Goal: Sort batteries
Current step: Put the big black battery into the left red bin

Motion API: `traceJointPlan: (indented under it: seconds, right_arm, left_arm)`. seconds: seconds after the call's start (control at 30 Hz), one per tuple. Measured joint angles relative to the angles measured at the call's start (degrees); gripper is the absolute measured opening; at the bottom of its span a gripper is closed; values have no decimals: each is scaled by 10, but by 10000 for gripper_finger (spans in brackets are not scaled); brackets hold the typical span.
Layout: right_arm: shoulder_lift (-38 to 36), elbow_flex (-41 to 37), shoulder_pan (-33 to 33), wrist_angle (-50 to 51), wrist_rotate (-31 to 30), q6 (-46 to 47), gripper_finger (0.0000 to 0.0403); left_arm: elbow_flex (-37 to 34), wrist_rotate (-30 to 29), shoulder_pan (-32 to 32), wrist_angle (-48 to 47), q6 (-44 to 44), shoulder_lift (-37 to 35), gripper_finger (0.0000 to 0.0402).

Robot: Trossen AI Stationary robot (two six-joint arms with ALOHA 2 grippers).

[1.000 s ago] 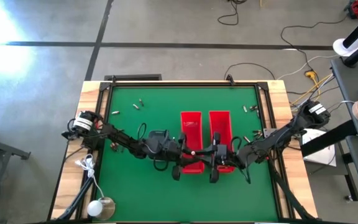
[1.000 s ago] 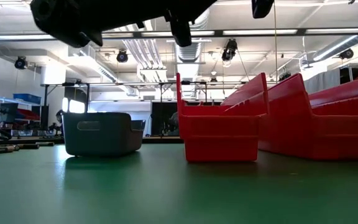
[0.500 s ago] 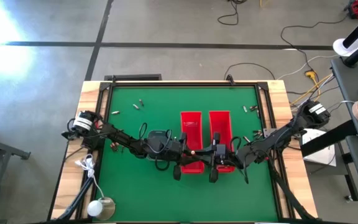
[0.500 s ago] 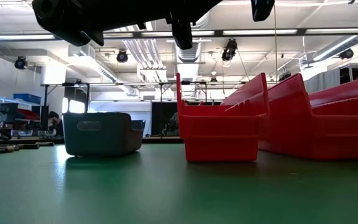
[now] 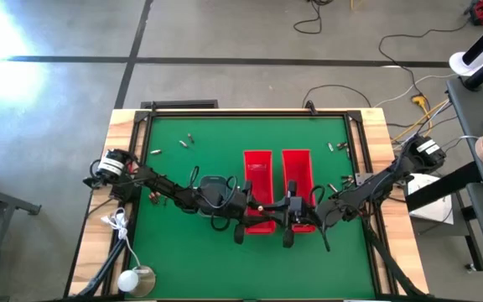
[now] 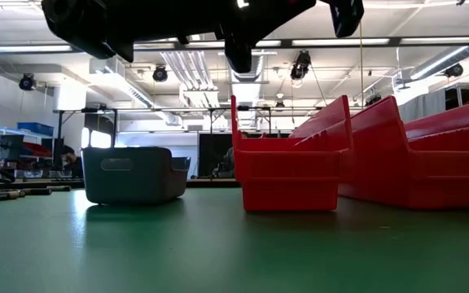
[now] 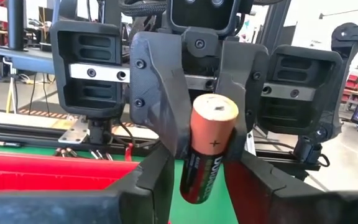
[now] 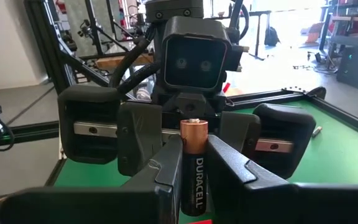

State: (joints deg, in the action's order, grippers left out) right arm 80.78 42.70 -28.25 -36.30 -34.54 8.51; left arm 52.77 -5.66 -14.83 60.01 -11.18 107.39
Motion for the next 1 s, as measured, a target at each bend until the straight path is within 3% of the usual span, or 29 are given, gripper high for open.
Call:
traceJointPlan:
  seconds: [0.13, 0.37, 0.5, 0.77, 1.0]
  right_arm:
    - [-1, 0, 0, 5, 0, 0, 52]
    - [-1, 0, 0, 31, -1, 26, 52]
    - [-1, 1, 0, 29, -1, 23, 52]
    - [-1, 0, 0, 34, 0, 20, 52]
    - [-1, 0, 0, 34, -1, 20, 52]
  left_arm:
    - [0, 0, 0, -29, 1, -6, 104]
    - [-1, -4, 0, -84, 2, -26, 27]
    - [-1, -6, 0, -84, 2, -30, 37]
    - [-1, -13, -1, -75, 5, -32, 119]
    - [-1, -26, -1, -83, -2, -33, 103]
